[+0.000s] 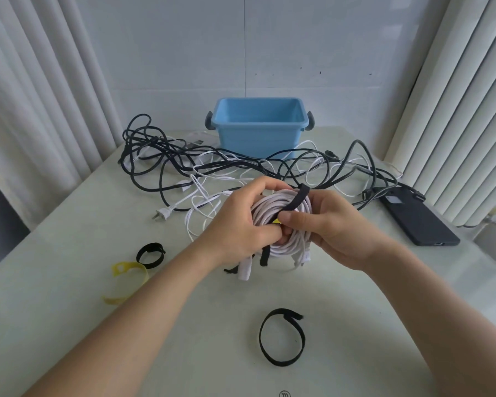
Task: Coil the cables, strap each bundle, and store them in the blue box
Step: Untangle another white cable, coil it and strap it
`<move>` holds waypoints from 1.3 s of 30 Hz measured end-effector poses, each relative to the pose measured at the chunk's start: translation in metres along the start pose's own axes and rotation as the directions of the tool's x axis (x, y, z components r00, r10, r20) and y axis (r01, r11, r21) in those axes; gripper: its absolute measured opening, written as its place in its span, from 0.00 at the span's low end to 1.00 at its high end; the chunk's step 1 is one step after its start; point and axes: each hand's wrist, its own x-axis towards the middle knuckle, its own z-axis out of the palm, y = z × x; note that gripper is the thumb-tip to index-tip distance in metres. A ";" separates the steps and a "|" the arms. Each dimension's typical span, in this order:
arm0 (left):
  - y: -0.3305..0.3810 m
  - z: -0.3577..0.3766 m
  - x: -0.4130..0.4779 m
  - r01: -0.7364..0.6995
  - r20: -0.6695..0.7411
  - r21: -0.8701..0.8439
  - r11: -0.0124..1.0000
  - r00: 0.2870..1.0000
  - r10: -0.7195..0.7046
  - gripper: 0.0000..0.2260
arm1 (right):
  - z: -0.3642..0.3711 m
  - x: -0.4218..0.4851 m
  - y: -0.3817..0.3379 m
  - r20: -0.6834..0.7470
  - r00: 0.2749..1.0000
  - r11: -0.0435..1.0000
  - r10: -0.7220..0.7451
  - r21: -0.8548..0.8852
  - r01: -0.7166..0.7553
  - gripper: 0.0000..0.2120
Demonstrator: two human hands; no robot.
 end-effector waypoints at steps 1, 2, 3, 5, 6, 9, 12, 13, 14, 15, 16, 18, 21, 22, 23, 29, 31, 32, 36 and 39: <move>0.001 -0.002 -0.001 0.016 0.032 -0.056 0.998 0.999 -0.015 0.25 | 0.000 0.000 0.000 -0.004 1.000 1.000 -0.002 0.015 0.002 0.18; 0.002 -0.004 -0.002 0.033 0.069 -0.116 0.993 0.997 -0.025 0.24 | 0.000 0.001 0.000 -0.012 1.000 1.000 -0.005 0.021 0.005 0.17; 0.003 -0.007 -0.003 0.048 0.101 -0.163 0.985 0.994 -0.031 0.24 | 0.001 0.001 0.000 -0.021 1.000 1.000 -0.008 0.022 0.008 0.16; 0.002 -0.009 -0.003 0.066 0.119 -0.190 0.980 0.992 -0.044 0.24 | 0.003 0.002 0.002 -0.034 0.999 1.000 -0.007 0.029 0.008 0.12; 0.001 -0.009 -0.003 0.070 0.113 -0.185 0.980 0.992 -0.050 0.23 | 0.004 0.003 0.002 -0.034 0.999 0.999 -0.002 0.036 0.003 0.09; 0.000 -0.006 -0.002 0.056 0.076 -0.128 0.990 0.996 -0.047 0.21 | 0.006 0.001 0.002 0.013 0.999 0.996 0.037 0.084 -0.038 0.04; 0.000 -0.002 -0.002 0.017 -0.004 -0.006 1.000 1.000 -0.017 0.19 | 0.009 -0.001 0.000 0.043 0.997 0.990 0.072 0.119 -0.076 0.09; 0.000 -0.001 -0.003 -0.001 -0.041 0.057 0.998 0.999 0.003 0.18 | 0.011 -0.001 0.000 0.025 0.997 0.989 0.074 0.126 -0.077 0.11; -0.001 0.001 -0.004 -0.018 -0.081 0.137 0.990 0.996 0.029 0.17 | 0.013 0.000 0.001 -0.002 0.997 0.988 0.076 0.133 -0.075 0.12; 0.000 0.003 -0.005 -0.033 -0.113 0.223 0.974 0.992 0.060 0.16 | 0.014 0.001 0.001 -0.031 0.996 0.988 0.079 0.137 -0.074 0.13; -0.001 0.005 -0.005 -0.046 -0.140 0.306 0.951 0.986 0.093 0.15 | 0.015 0.001 0.002 -0.052 0.996 0.988 0.079 0.136 -0.071 0.13; -0.002 0.009 -0.005 -0.063 -0.186 0.438 0.897 0.970 0.159 0.15 | 0.015 0.003 0.004 -0.066 0.996 0.991 0.067 0.122 -0.058 0.12; -0.003 0.008 -0.004 -0.049 -0.232 0.554 0.831 0.950 0.210 0.17 | 0.018 0.005 0.007 -0.077 0.997 0.994 0.030 0.109 -0.021 0.10; -0.004 0.008 -0.004 -0.045 -0.239 0.560 0.827 0.947 0.213 0.18 | 0.019 0.005 0.008 -0.081 0.996 0.994 0.021 0.108 -0.012 0.10; -0.004 0.007 -0.005 -0.045 -0.246 0.556 0.830 0.945 0.216 0.19 | 0.019 0.006 0.008 -0.082 0.997 0.995 0.012 0.103 -0.004 0.10; -0.003 0.010 -0.007 -0.082 -0.306 0.362 0.929 0.931 0.202 0.23 | 0.015 0.006 0.008 -0.104 0.992 0.996 -0.066 0.053 0.072 0.10; -0.002 0.009 -0.005 -0.062 -0.300 0.227 0.972 0.945 0.130 0.24 | 0.014 0.006 0.009 -0.123 0.987 0.993 -0.101 0.046 0.107 0.13; -0.002 0.009 -0.005 -0.054 -0.287 0.182 0.982 0.952 0.106 0.26 | 0.013 0.007 0.010 -0.129 0.985 0.992 -0.112 0.048 0.119 0.15; 0.000 0.007 -0.004 -0.036 -0.219 -0.065 0.997 0.976 0.021 0.28 | 0.011 0.007 0.010 -0.173 0.976 0.986 -0.131 0.078 0.146 0.14; 0.002 0.008 -0.001 0.037 -0.206 -0.386 0.922 0.971 -0.125 0.25 | 0.011 0.007 0.011 -0.170 0.977 0.988 -0.127 0.069 0.140 0.11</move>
